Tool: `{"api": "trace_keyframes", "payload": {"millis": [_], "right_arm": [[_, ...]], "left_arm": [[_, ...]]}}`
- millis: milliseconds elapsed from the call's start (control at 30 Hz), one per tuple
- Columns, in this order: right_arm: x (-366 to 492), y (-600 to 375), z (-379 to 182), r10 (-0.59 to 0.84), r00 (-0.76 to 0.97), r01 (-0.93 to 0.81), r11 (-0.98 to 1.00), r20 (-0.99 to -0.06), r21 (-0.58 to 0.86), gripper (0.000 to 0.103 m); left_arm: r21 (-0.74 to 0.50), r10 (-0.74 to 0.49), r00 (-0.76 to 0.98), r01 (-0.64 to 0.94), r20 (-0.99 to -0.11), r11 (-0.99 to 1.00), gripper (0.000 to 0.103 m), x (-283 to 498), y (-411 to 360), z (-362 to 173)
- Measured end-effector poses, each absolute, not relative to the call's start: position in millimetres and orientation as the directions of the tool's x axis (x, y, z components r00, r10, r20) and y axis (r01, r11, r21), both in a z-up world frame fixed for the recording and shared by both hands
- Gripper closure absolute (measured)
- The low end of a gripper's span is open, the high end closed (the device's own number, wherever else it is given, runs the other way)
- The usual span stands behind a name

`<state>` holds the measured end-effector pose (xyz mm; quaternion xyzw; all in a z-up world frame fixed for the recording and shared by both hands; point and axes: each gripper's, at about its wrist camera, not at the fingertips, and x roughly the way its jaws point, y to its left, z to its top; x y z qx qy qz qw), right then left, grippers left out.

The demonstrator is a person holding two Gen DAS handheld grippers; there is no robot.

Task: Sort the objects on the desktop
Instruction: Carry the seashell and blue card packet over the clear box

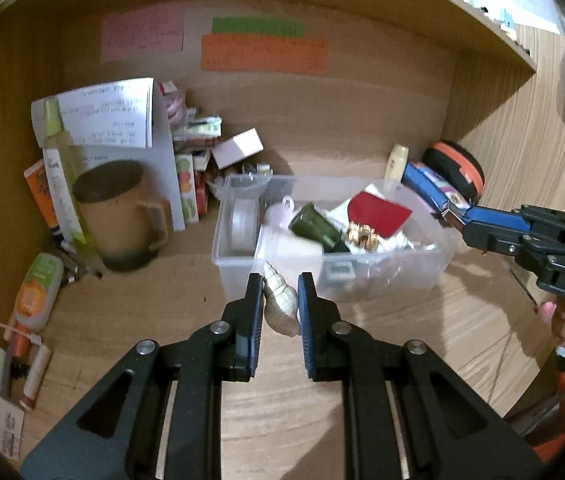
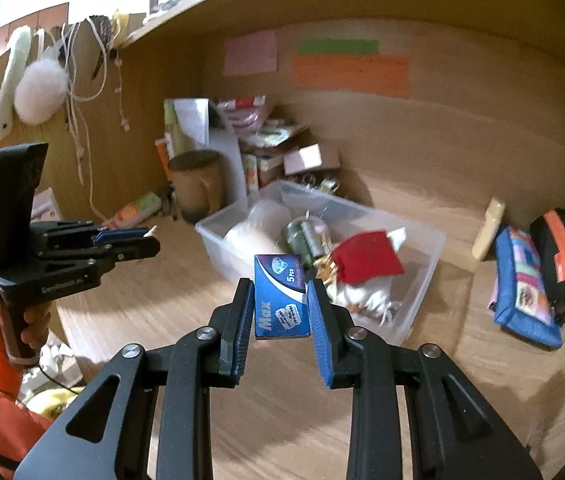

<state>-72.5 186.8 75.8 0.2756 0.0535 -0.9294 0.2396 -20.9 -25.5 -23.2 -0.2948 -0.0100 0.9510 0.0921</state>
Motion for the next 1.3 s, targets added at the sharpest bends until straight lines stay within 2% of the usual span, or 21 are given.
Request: {"api": "trace_keyframes", "payload": {"millis": [633, 1300], "right_arm": [[-114.9, 189.5, 102.5, -0.427, -0.779, 0.45, -0.891, -0.458, 0.065, 0.078], [-182.0, 183.3, 90.9, -0.406, -0.76, 0.405, -0.907, -0.507, 0.12, 0.078]], "left_arm": [[-0.02, 0.196, -0.839, -0.216, -0.508, -0.976, 0.087, -79.2, -10.6, 11.2], [-0.04, 0.173, -0.791, -0.185, -0.586, -0.982, 0.087, -154.7, -8.8, -9.3]]}}
